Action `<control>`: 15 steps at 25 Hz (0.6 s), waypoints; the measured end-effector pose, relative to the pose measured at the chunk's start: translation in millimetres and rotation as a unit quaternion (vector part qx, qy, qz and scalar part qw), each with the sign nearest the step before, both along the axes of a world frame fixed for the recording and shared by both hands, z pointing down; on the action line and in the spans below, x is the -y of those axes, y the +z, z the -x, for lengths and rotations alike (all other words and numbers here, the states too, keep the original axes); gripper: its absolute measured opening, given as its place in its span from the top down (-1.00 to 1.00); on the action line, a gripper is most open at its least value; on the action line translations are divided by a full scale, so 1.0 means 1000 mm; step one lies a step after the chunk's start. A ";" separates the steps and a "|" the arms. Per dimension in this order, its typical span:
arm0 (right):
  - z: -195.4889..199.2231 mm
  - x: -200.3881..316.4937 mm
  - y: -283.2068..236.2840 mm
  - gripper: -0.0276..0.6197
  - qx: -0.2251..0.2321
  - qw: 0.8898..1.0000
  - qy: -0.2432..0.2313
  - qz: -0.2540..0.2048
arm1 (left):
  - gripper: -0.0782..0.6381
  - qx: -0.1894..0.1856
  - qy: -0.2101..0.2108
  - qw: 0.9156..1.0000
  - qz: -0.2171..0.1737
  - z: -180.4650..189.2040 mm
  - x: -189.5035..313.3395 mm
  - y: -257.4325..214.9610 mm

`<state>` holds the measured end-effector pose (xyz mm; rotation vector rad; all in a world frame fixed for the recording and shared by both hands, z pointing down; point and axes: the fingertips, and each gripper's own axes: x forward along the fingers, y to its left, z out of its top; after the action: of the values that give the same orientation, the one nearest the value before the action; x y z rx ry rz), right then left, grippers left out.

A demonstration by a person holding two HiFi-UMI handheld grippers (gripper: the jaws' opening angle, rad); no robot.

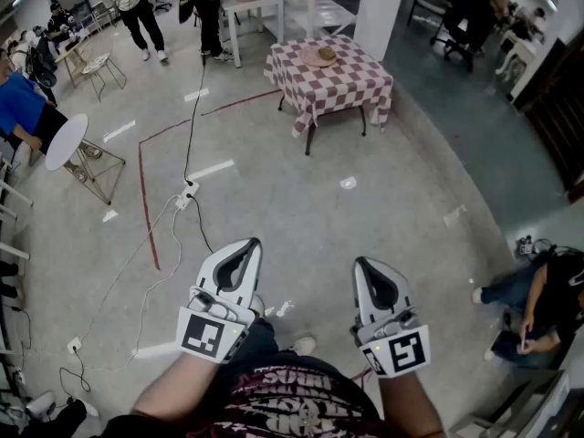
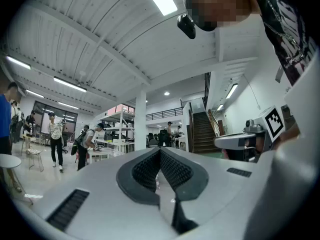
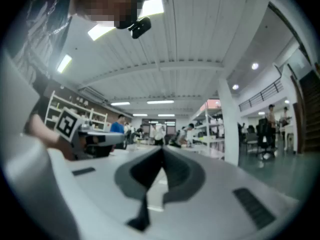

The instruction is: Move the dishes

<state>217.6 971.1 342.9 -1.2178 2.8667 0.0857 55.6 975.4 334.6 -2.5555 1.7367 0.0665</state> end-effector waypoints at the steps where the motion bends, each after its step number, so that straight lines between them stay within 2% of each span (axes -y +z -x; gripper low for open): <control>1: 0.002 0.001 0.003 0.81 0.002 1.000 0.001 0.005 | 0.70 0.002 0.002 1.000 -0.001 0.000 0.002 -0.001; 6: 0.018 0.014 0.015 0.81 0.007 1.000 0.006 0.025 | 0.70 0.006 0.015 1.000 0.001 0.010 0.018 0.000; 15: 0.064 0.063 -0.003 0.81 0.021 0.999 0.037 0.028 | 0.70 -0.020 0.037 0.999 0.004 0.066 0.074 0.002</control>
<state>153.8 908.2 339.7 -1.3200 2.8052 -0.0194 -10.5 901.5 336.8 -2.6418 1.6583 0.1133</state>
